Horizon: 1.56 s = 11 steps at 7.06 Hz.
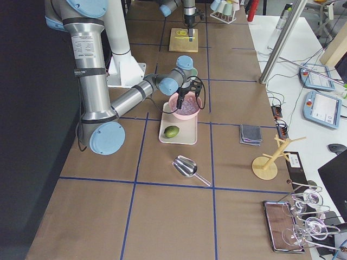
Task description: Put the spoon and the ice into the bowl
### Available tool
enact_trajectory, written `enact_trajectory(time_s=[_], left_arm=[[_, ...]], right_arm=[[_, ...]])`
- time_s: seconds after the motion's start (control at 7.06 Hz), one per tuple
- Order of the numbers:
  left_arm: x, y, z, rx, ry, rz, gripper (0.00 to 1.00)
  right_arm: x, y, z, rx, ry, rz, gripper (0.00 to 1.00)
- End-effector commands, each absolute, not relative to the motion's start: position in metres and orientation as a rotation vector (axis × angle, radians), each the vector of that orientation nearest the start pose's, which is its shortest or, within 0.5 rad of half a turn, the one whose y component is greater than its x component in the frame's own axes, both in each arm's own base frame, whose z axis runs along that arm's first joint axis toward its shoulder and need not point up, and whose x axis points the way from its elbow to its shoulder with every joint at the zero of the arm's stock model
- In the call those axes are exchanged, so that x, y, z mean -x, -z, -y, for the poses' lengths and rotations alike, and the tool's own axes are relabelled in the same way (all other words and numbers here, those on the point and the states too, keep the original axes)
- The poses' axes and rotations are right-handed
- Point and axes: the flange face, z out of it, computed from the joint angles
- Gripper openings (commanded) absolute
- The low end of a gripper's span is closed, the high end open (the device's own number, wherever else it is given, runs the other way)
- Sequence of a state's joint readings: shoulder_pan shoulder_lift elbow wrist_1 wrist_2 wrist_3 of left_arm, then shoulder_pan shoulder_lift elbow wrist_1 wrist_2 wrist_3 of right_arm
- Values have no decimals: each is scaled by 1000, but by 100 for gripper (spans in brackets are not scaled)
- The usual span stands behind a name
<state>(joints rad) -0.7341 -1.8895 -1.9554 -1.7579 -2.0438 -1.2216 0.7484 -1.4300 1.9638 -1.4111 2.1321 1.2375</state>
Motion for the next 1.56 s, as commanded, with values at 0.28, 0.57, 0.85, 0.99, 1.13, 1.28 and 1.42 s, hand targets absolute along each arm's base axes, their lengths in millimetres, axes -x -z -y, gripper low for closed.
enact_trajectory(time_s=[0.28, 0.57, 0.85, 0.99, 1.13, 1.28, 1.42], left_arm=[[-355, -290, 441, -76, 145, -979, 95], [-355, -290, 440, -75, 145, -978, 95], [-354, -290, 440, -76, 145, -979, 95], [-354, -289, 439, -77, 144, -980, 95], [-354, -290, 439, -76, 145, -979, 96], [-354, -290, 439, -76, 145, -979, 96], [-354, -290, 439, -76, 145, -979, 96]], right_arm=[[343, -395, 420, 104, -211, 823, 88], [344, -397, 422, 103, -215, 817, 75], [343, -399, 422, 101, -219, 814, 43], [340, -403, 422, 97, -226, 804, 28], [339, -403, 421, 94, -226, 803, 16], [339, -403, 421, 94, -226, 802, 5], [339, -401, 421, 92, -226, 806, 1]])
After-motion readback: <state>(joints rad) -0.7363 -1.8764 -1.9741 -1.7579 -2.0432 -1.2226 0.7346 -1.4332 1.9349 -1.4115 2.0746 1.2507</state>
